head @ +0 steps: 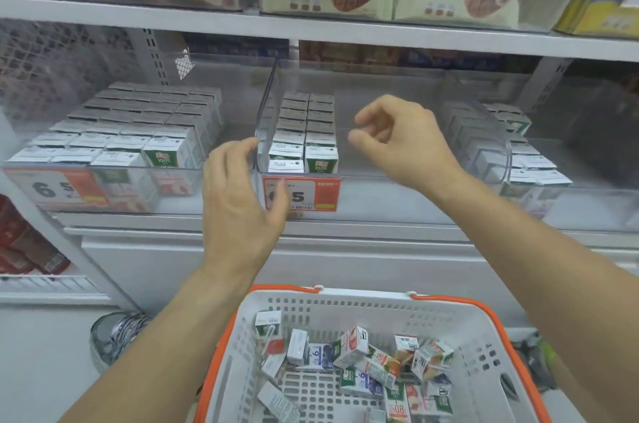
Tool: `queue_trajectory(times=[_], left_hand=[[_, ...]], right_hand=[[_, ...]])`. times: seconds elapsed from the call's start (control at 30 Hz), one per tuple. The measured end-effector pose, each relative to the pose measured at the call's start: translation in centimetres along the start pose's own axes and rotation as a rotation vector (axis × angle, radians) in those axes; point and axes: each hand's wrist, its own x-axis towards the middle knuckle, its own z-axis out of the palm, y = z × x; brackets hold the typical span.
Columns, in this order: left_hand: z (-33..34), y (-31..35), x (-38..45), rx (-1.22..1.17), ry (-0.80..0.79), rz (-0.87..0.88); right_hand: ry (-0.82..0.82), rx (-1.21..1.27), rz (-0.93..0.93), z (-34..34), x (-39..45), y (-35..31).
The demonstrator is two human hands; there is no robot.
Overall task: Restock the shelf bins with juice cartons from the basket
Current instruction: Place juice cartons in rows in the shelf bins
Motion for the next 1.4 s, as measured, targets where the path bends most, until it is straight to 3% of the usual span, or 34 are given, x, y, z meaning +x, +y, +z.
queue_trajectory(times=[0.07,0.13,0.33,0.43,0.53,0.63,0.8,0.93,1.1,1.2,1.33,1.4], left_hand=[[-0.2,1.2,-0.4,-0.053,0.046,0.091],[0.3,2.0,-1.7,-0.104,-0.086,0.097],[4.3,-0.7,-14.4,-0.059,-1.019,-0.132],[5.6,-3.1,-20.9,0.043,-1.216,-0.273],[7.3,-4.3,-26.2,0.056,-1.215,-0.422],[9.3,-5.4,-29.8,0.150,-1.198,-0.442],[9.5,-8.8,-31.7,0.425,-1.300,-0.259],[7.2,-13.0,-31.9,0.565,-1.347,-0.050],[8.1,-13.1,-31.5,0.470,-1.291,-0.052],[7.9,-11.0,-30.6,0.350,-1.232,-0.301],[7.2,-8.5,-29.0,0.056,-1.099,-0.917],[6.5,-7.7,-28.0,-0.021,-1.179,-1.018]], right_hand=[[0.139,0.172,-0.112,-1.1,-4.5,0.5],[0.101,0.281,-0.136,-0.9,-9.0,2.0],[-0.462,0.093,0.255,5.3,-20.5,14.9],[-0.691,-0.057,0.391,7.2,-24.5,20.5],[-0.805,-0.126,0.426,8.0,-26.9,23.0],[-0.800,-0.179,0.363,9.5,-27.2,24.0],[-0.772,-0.194,0.259,14.3,-25.7,24.3],[-0.838,-0.352,0.204,18.2,-25.6,24.3],[-0.768,-0.582,0.169,19.7,-26.0,25.0],[-0.787,-0.656,0.133,19.2,-26.0,25.4],[-0.813,-0.600,0.196,17.5,-25.3,23.8],[-0.818,-0.521,0.289,15.7,-25.0,22.6]])
